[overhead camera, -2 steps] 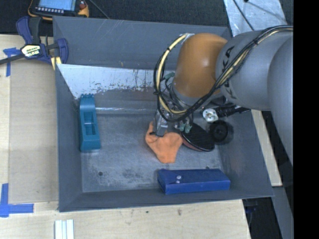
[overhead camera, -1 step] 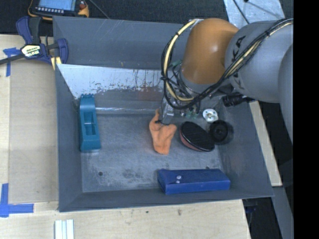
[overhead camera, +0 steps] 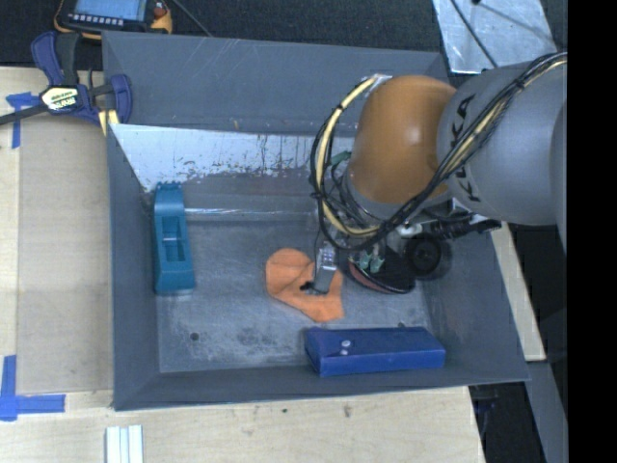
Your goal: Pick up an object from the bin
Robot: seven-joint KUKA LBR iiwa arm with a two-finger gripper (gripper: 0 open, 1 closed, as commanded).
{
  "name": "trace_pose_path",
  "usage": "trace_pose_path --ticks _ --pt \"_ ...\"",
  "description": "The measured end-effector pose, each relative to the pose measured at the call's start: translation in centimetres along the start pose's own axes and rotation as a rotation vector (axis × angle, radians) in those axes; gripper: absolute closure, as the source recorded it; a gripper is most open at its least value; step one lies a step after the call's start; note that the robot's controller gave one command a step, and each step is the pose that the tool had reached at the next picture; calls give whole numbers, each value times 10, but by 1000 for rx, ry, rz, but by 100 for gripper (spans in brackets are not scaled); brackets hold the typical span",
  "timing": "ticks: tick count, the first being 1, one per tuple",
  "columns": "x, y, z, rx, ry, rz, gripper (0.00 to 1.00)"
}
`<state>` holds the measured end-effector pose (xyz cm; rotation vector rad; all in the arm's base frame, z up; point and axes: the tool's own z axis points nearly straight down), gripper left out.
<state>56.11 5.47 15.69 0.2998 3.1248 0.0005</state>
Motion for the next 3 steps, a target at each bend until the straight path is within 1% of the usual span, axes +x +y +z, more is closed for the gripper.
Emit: trace_pose_path --ticks 1,2,3 --pt "0 0 0 0 0 0 0" --pt "-17 13 41 -2 -10 -4 0" --pt "31 -11 84 1 0 36 100"
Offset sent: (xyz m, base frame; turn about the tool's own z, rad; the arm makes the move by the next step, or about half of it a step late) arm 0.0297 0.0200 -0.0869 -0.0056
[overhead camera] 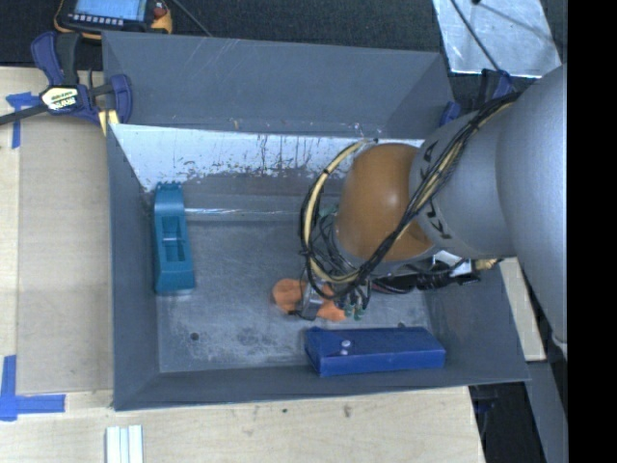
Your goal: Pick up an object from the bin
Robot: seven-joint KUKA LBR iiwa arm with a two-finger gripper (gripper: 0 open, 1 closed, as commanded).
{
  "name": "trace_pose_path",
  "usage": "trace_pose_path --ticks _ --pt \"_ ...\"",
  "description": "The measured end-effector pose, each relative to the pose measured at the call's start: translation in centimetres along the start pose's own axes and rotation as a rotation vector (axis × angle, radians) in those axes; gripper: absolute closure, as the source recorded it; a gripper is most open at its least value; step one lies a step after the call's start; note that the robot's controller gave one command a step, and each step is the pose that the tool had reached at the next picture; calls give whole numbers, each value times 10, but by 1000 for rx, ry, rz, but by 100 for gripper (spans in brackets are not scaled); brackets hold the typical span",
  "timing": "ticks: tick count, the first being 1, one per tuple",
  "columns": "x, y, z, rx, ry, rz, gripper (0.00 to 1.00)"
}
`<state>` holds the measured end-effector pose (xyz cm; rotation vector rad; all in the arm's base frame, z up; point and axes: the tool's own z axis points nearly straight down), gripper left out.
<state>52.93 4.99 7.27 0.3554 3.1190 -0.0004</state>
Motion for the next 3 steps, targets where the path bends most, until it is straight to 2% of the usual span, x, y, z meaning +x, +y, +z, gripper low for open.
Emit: trace_pose_path --ticks 1,2,3 --pt "0 0 0 0 0 0 100" --pt "-10 -3 -42 2 8 8 100" --pt "-17 13 -60 -4 -11 21 100"
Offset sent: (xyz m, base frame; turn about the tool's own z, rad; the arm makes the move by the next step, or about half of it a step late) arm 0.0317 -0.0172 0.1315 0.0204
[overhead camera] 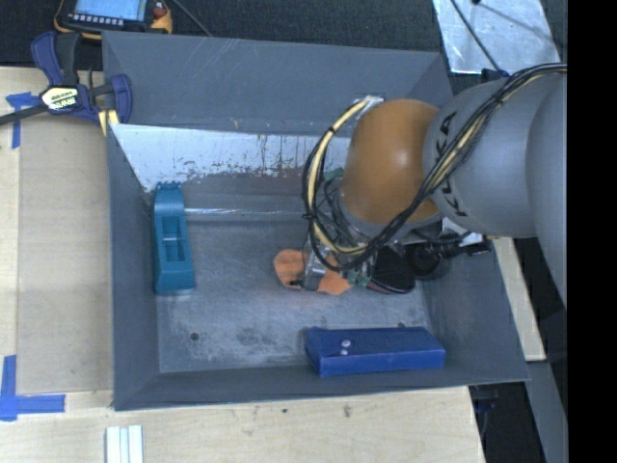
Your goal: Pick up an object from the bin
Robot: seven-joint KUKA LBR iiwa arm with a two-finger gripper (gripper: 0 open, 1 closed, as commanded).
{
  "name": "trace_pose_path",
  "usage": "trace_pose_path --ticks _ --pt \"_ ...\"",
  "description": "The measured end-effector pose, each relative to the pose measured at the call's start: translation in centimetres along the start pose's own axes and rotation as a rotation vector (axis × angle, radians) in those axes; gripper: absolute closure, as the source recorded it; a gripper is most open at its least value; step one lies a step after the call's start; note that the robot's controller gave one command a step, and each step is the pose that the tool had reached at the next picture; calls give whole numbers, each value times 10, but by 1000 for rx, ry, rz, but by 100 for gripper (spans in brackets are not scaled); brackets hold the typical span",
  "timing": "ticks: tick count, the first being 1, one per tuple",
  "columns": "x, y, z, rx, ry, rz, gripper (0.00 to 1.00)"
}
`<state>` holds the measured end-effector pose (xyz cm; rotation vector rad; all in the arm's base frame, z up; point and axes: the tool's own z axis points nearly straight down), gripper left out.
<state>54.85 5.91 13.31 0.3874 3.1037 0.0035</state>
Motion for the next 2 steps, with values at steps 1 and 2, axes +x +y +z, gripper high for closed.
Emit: trace_pose_path --ticks 1,2 --pt "25 -5 -19 8 24 1 100" --pt "-4 16 -71 4 13 -2 100"
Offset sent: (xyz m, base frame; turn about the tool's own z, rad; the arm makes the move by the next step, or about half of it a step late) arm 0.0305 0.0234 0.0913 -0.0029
